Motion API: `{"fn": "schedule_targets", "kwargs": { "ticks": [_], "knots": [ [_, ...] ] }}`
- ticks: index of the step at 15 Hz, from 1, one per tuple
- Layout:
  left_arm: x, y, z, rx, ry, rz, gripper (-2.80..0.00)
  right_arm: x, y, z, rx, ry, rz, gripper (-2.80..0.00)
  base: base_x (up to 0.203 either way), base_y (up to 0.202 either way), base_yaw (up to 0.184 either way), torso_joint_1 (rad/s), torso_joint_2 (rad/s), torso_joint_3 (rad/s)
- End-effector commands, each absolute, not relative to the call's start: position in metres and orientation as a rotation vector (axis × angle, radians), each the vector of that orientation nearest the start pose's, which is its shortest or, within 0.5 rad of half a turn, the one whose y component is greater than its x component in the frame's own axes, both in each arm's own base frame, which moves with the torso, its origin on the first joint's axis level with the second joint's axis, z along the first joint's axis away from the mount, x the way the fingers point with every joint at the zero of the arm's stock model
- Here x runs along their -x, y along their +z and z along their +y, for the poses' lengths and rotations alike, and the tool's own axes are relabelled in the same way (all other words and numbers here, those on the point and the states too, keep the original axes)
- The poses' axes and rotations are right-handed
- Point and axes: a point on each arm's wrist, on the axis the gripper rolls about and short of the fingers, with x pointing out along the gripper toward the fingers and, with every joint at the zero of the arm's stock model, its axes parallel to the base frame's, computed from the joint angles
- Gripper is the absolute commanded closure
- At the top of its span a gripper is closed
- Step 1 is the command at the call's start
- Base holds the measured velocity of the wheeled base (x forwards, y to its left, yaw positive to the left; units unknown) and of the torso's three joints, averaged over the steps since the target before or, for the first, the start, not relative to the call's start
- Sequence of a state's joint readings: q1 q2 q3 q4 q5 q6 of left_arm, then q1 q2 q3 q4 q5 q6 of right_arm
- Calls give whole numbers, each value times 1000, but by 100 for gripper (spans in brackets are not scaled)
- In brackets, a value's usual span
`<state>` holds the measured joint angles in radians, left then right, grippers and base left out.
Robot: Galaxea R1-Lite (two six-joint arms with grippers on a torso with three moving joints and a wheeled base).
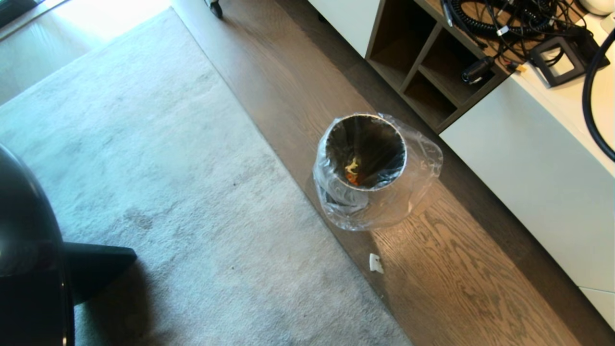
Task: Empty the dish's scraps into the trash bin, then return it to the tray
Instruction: Pour the leftover food from the bowl into the trash can, then put the bowl back to the table
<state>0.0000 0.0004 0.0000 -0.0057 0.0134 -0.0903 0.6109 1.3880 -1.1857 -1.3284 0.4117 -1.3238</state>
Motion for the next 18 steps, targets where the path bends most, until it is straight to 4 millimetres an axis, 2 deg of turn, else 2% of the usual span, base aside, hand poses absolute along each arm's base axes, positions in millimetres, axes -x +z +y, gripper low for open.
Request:
{"fn": "schedule_targets", "kwargs": {
  "ticks": [1, 4, 11, 16, 18],
  "knots": [
    [23, 76, 0, 91, 14, -7, 0, -134, 424, 106, 954, 0, -1573, 0, 0, 0, 0, 0, 0, 0],
    [23, 76, 0, 91, 14, -7, 0, -134, 426, 107, 955, 14, -1584, 0, 0, 0, 0, 0, 0, 0],
    [23, 76, 0, 92, 14, -7, 0, -143, 416, 112, 948, 57, -1519, 0, 0, 0, 0, 0, 0, 0],
    [23, 76, 0, 91, 14, -7, 0, -160, 406, 118, 860, 114, -1233, 0, 0, 0, 0, 0, 0, 0],
    [23, 76, 0, 91, 14, -7, 0, -169, 392, 123, 820, 170, -1081, 0, 0, 0, 0, 0, 0, 0]
  ]
}}
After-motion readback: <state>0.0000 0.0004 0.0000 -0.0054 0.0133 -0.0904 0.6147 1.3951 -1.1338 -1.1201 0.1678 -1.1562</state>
